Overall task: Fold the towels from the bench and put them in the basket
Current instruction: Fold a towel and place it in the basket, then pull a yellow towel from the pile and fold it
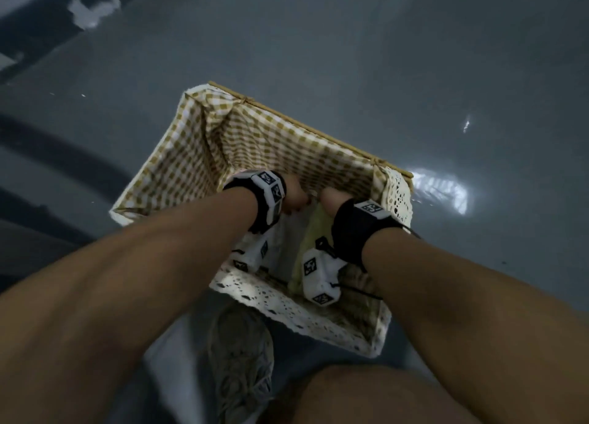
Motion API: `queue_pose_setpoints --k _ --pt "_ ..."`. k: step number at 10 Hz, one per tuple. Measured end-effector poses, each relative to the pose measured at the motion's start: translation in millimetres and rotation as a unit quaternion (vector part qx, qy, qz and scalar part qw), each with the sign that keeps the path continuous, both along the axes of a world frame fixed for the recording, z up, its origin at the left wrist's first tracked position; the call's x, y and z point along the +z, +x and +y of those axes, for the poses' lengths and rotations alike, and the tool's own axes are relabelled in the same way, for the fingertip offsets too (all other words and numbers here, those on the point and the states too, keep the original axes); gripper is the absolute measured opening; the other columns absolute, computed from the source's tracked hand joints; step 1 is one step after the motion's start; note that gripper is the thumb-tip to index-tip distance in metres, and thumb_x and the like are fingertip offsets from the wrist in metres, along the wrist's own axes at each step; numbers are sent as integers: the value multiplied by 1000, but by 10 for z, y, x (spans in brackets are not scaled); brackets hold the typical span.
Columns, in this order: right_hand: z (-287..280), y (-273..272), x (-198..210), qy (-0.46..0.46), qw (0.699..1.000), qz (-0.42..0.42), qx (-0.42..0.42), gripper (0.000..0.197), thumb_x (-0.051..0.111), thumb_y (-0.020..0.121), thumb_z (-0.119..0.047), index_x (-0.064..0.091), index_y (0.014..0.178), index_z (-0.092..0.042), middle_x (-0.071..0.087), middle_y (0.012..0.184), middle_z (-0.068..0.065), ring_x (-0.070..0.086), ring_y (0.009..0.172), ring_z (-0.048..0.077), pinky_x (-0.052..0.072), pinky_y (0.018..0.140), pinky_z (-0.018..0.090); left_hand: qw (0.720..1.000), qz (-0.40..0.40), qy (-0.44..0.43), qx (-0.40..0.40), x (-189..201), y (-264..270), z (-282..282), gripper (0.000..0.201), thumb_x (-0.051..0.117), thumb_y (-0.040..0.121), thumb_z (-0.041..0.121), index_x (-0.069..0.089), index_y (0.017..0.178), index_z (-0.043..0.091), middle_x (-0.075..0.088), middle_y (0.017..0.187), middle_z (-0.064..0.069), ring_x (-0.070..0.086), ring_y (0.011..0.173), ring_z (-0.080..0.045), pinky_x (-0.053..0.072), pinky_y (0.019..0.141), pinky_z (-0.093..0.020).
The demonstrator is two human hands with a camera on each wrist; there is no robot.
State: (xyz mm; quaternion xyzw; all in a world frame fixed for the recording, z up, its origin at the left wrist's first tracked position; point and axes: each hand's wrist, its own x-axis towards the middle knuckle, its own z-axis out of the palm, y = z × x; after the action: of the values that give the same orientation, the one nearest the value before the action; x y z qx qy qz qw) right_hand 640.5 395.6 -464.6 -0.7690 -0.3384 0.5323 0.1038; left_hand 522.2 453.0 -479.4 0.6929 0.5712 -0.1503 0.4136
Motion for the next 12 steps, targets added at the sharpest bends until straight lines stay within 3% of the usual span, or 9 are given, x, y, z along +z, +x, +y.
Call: queue_pose_setpoints --k 1,2,4,5,6,7,9,11,12 --pt "39 -375 551 30 998 55 11 16 47 103 -29 58 101 -19 59 129 16 59 81 21 45 61 25 997 -65 39 24 499 -289 17 27 52 101 21 69 93 1 69 81 -8 63 68 -22 53 66 -30" --pt "87 -763 903 50 992 52 108 24 46 105 -27 63 101 -10 69 100 12 66 60 18 47 46 19 989 -104 75 71 1013 -743 -101 24 49 95 5 72 100 6 73 90 -10 69 83 -25 56 67 -32" --pt "-32 -1776 1812 132 944 28 302 29 47 98 -14 71 108 0 76 102 14 69 70 23 47 62 26 979 -74 155 109 1992 -1893 -616 28 51 87 2 73 103 8 73 85 -9 58 71 -17 48 57 -22" --pt "-203 -2362 2147 164 899 61 402 26 53 98 -20 73 106 -6 75 101 8 72 85 22 52 72 30 964 -62 201 164 2345 -2600 -1048 19 56 88 7 71 98 16 77 92 -10 66 80 -21 56 81 -36" --pt "-454 -3012 2328 181 851 94 484 23 55 97 -16 72 106 -4 74 93 8 71 80 21 51 69 26 937 -60 253 234 2536 -3273 -1597 22 57 87 8 69 100 21 77 95 -7 71 90 -23 56 87 -36" --pt "-765 -3702 2401 227 791 102 560 18 59 92 -10 73 101 -2 68 71 4 63 68 20 52 69 31 905 -37 299 300 2590 -3865 -2200 17 60 89 14 70 100 21 74 94 0 68 85 -17 51 79 -27" --pt "-1226 -4855 2307 338 690 61 637 18 69 87 -22 77 93 -7 75 94 15 70 91 31 57 80 37 855 84 332 389 2365 -4791 -3142 27 63 90 25 69 115 19 72 112 -3 65 103 -23 49 87 -29" --pt "-1455 -5321 1928 351 642 -14 682 26 67 89 -24 74 107 -6 74 108 10 67 103 27 52 94 39 864 250 263 349 1958 -5301 -3513 63 66 84 52 51 136 19 53 133 -10 53 120 -31 47 97 -40" --pt "-1478 -5391 1811 355 634 -31 687 22 67 87 -24 76 104 -14 75 103 3 68 97 23 55 90 35 819 305 329 357 1893 -5413 -3551 59 58 87 55 49 135 21 50 137 -8 46 125 -31 41 99 -43"
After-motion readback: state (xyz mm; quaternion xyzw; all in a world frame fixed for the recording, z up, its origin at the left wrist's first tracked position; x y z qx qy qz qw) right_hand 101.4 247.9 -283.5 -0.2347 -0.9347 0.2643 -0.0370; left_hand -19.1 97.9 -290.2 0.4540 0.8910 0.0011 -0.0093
